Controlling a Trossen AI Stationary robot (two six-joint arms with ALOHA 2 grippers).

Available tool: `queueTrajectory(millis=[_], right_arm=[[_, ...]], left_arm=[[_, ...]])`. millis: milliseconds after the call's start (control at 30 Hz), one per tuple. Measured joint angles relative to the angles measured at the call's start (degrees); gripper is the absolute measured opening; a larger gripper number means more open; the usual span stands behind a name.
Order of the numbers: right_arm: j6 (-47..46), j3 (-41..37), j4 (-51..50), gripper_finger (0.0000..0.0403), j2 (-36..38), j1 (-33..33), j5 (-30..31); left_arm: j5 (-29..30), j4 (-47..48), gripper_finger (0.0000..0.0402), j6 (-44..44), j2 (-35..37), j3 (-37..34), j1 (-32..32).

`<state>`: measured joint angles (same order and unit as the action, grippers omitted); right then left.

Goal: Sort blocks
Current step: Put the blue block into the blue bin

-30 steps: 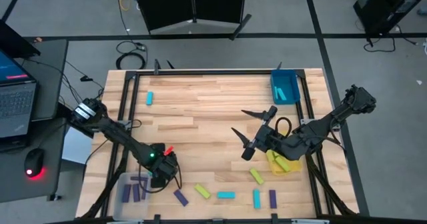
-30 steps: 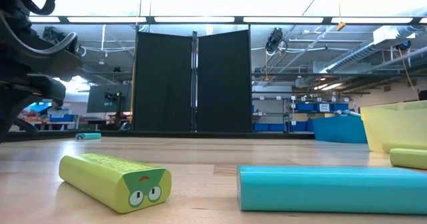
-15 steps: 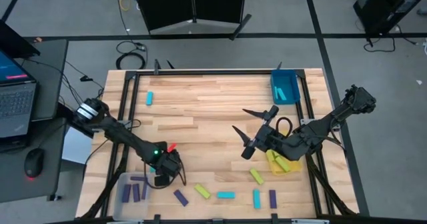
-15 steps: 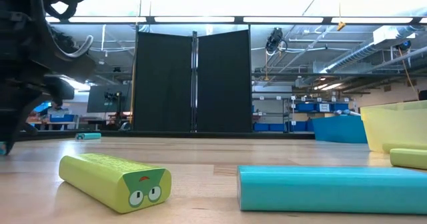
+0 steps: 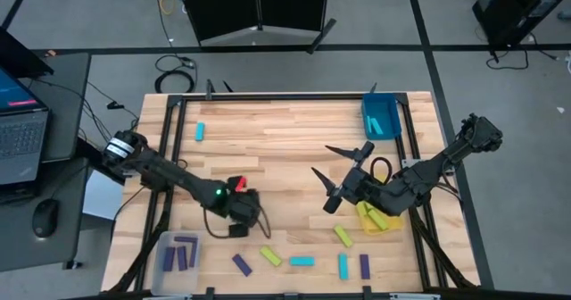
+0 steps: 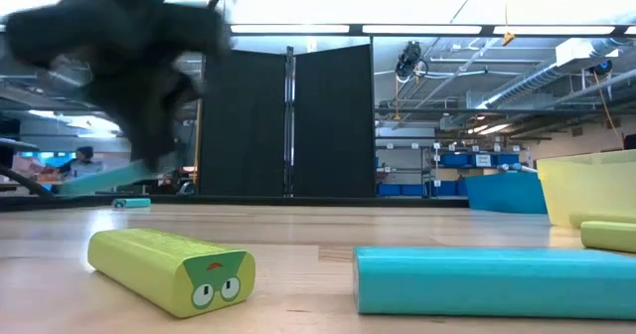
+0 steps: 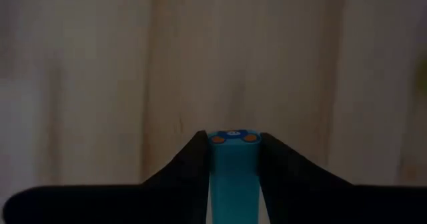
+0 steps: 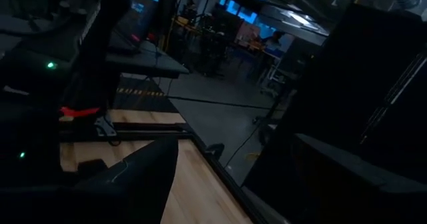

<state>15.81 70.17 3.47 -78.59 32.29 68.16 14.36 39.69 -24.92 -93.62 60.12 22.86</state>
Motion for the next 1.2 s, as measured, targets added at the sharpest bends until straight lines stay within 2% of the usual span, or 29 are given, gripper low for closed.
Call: queueTrajectory(millis=[133, 333, 467, 633, 800, 1000, 1200], right_arm=[[4.93, 0.00, 4.40, 0.0302, 0.00, 0.68, 2.62], [18.96, 0.00, 16.71, 0.0299, 0.00, 4.03, 9.41], [27.61, 0.09, 25.46, 0.0295, 0.04, 6.14, 10.45], [33.94, 0.09, 31.20, 0.0291, 0.04, 7.19, 11.41], [36.73, 0.09, 32.61, 0.0291, 0.04, 7.13, 11.95], [40.23, 0.07, 34.96, 0.0291, 0.04, 7.15, 12.20], [41.42, 0.07, 35.21, 0.0284, 0.04, 7.13, 12.33]], left_arm=[[4.75, -10.72, 0.0101, 9.21, 0.06, 2.89, -5.30], [4.50, -40.58, 0.0101, 20.28, -0.66, 2.92, -16.42], [-0.63, -59.56, 0.0101, 23.03, -4.62, 3.44, -23.78], [-8.81, -73.14, 0.0101, 18.37, -16.29, 9.61, -30.37], [-15.01, -79.88, 0.0101, 12.23, -30.93, 24.11, -33.72], [-18.09, -78.66, 0.0101, 7.47, -46.55, 45.80, -35.66], [-18.70, -76.50, 0.0101, 3.32, -61.94, 69.48, -36.73]])
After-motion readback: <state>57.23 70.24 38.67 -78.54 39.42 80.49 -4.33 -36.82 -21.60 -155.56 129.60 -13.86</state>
